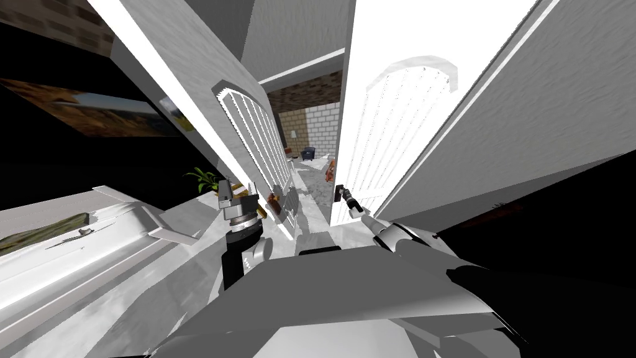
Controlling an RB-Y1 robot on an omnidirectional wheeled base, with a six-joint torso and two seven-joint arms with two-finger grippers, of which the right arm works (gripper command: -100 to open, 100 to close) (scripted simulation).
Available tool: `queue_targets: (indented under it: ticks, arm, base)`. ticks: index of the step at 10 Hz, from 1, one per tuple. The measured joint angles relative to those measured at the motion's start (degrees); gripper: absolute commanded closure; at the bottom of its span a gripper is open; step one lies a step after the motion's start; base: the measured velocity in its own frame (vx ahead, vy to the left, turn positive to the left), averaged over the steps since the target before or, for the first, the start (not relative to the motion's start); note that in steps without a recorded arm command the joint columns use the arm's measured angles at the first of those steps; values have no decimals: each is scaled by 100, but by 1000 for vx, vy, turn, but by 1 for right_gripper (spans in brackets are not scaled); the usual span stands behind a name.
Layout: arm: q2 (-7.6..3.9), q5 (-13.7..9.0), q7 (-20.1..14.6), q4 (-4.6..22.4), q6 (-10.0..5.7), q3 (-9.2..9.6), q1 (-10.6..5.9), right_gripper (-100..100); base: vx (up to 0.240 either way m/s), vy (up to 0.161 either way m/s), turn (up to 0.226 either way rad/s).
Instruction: Pull the door open
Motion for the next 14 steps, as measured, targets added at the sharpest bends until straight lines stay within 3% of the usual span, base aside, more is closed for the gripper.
queue_targets:
  ticks: [3,5,6,10,12,14]
  arm:
    - [-71,15,-147,79,-82,149,-55,100]
    - [-119,29,-225,-80,-49,285,7,100]
    - [-109,47,-296,3,-100,390,-45,100]
    - [-190,73,-421,-307,-92,654,115,100]
    - [-203,87,-496,-271,-77,749,87,100]
    - [-298,79,-611,-288,-150,889,58,100]
  base:
    - [-197,-101,88]
    - [-207,-153,80]
    - [-210,-147,90]
    - [-177,-128,76]
    - [-86,-60,31]
    - [-176,-112,77]
